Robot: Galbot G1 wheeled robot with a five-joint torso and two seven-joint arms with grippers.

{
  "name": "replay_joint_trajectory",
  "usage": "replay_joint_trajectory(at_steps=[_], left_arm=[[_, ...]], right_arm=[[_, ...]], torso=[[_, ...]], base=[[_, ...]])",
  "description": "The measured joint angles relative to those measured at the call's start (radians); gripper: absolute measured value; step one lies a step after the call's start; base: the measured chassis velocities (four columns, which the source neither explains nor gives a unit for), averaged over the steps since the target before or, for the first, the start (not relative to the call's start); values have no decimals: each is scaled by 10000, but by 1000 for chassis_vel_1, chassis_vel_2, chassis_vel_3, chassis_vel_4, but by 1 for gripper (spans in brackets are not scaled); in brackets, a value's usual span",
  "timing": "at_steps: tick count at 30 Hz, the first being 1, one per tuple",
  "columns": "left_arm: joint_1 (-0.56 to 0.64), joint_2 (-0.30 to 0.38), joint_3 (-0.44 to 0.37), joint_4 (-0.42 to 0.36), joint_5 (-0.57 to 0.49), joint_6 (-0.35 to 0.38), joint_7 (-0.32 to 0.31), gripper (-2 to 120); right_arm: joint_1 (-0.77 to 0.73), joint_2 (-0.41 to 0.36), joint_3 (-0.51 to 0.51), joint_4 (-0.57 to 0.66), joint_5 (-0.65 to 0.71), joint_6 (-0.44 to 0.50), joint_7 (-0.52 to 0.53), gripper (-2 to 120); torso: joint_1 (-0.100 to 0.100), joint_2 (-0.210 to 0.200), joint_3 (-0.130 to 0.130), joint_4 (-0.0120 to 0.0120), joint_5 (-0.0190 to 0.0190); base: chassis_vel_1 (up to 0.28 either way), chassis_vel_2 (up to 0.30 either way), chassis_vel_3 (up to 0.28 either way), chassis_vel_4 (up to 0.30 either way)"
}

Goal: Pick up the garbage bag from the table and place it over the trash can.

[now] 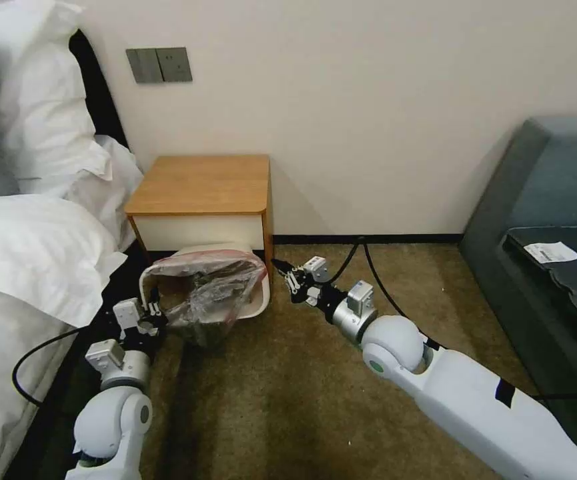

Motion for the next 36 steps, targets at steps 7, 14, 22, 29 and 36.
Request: replay_joint_trajectory(at_steps=[7,14,22,29,36], left_arm=[[-44,14,-39,22,-12,13,-16,0],[-262,11,-90,353,-96,12,-54,0],[-482,-97,-95,484,-166,52,-108,0],[-568,-144,-110,478,-184,91,-125,0],[-645,-256,-112,461,-199,121,-136,0]], right_arm=[[-159,59,407,316,-5,20,3,0],[-605,73,653,1271,346,-185,110,10],[-1112,462,228,2255,2715,-734,997,43],[-1175,592,-88,2322,3561,-1041,1514,65],[-1285,822,-232,2454,4723,-1327,2207,92]], torso=[[0,0,0,0,0],[0,0,0,2,0],[0,0,0,2,-1],[0,0,0,2,-1],[0,0,0,2,-1]], base=[[0,0,0,0],[0,0,0,0],[0,0,0,0],[0,0,0,0],[0,0,0,0]])
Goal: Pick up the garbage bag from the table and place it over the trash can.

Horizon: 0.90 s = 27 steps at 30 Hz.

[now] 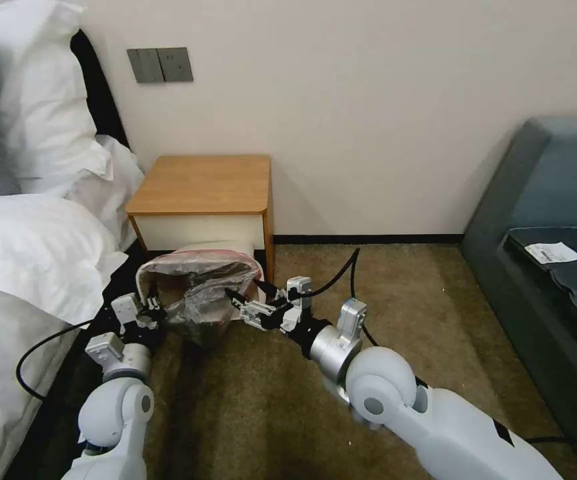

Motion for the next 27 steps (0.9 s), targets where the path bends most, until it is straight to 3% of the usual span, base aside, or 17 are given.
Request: replay_joint_trajectory(at_steps=[6,11,22,27], left_arm=[[-74,-82,2,-16,-8,33,-7,0],[-79,-147,18,-107,-12,41,-12,0],[88,-155,26,-456,-45,51,-11,0],[266,-230,61,-725,-41,51,-3,0]], right_arm=[[-60,233,-147,139,458,-116,423,108],[-81,417,-288,-55,405,-93,450,114],[135,709,-372,-575,220,62,389,111],[333,793,-330,-936,211,147,347,100]], torso=[[0,0,0,-1,1],[0,0,0,-1,0],[0,0,1,-4,0],[0,0,0,-3,1]], base=[[0,0,0,0],[0,0,0,0],[0,0,0,0],[0,0,0,0]])
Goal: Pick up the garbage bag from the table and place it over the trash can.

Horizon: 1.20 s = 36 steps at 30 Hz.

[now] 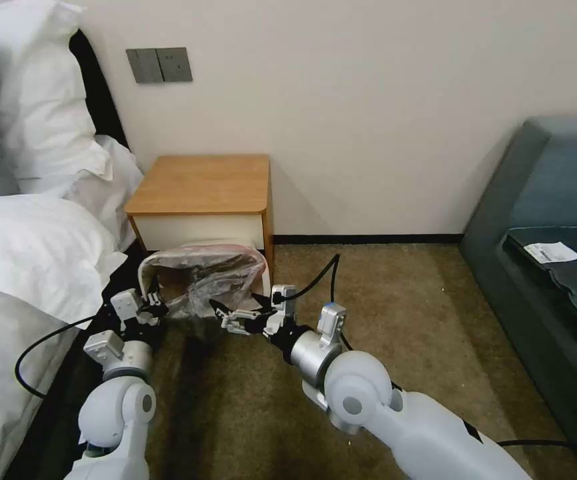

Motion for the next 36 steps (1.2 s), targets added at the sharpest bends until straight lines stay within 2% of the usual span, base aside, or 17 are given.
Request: replay_joint_trajectory(at_steps=[13,17,18,22,24,27,31,33,36], left_arm=[[163,-104,76,-93,58,-3,6,0],[138,-52,77,-45,64,-5,6,0],[138,-52,77,-45,64,-5,6,0],[89,-13,75,14,63,-5,1,0],[87,-12,75,25,62,-5,1,0],[79,-9,73,56,57,-5,1,0],[61,-8,70,67,54,-6,-5,0],[52,-5,67,81,50,-3,-10,0],[48,-3,63,85,49,-1,-13,0]], right_arm=[[246,129,-1,-306,-203,139,-89,91],[245,84,-18,-236,-274,178,-147,76],[245,84,-18,-236,-274,178,-147,76],[241,51,-17,-217,-340,204,-197,57],[241,41,-17,-218,-368,215,-212,53],[246,30,-21,-218,-434,235,-247,39],[255,32,-29,-221,-482,250,-266,30],[258,33,-30,-222,-511,263,-274,18],[257,15,-30,-222,-557,272,-289,10]], torso=[[0,0,0,1,0],[0,0,0,2,0],[0,0,0,2,0],[0,0,0,2,0],[-1,0,0,2,0],[0,0,0,2,0],[0,1,0,2,0],[0,1,0,2,0],[0,0,0,1,0]], base=[[0,0,0,0],[0,0,0,0],[0,0,0,0],[0,0,0,0],[0,0,0,0],[0,0,0,0],[0,0,0,0],[0,0,0,0],[0,0,0,0]])
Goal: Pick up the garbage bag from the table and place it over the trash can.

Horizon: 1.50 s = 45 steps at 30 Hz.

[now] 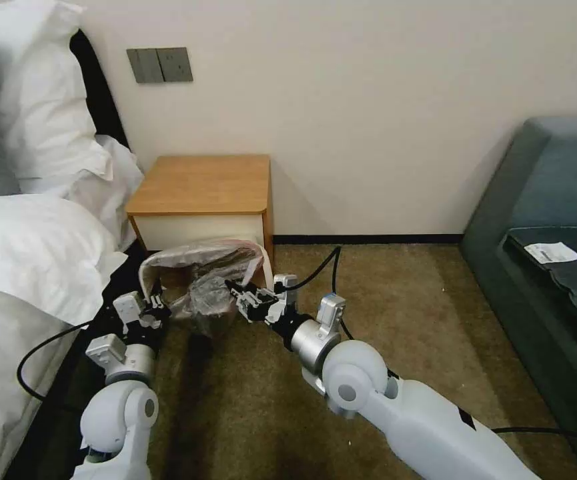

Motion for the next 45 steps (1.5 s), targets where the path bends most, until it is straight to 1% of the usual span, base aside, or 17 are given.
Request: replay_joint_trajectory(at_steps=[2,4,16,21,28,45], left_arm=[[-2,0,-7,0,-2,0,-1,0],[-3,0,-10,0,-5,1,-2,0],[-32,-25,-37,2,-11,15,-16,0],[-67,-4,-108,19,-44,30,-38,0],[-156,-2,-164,139,-127,50,-88,0],[-196,9,-194,232,-222,67,-165,0]], right_arm=[[-1,-19,3,0,-44,7,-10,0],[0,-20,10,0,-69,10,-17,0],[-46,-7,13,24,-297,78,-42,0],[-92,-72,87,87,-598,178,17,0],[-398,-372,402,329,-924,213,52,0],[-631,-631,793,750,-1255,198,79,0]], torso=[[0,0,0,0,0],[0,0,0,0,0],[0,0,0,-1,-1],[0,0,0,0,0],[0,0,0,0,0],[0,0,0,0,-1]], base=[[0,0,0,0],[0,0,0,0],[0,0,0,0],[0,0,0,0],[0,0,0,0],[0,0,0,0]])
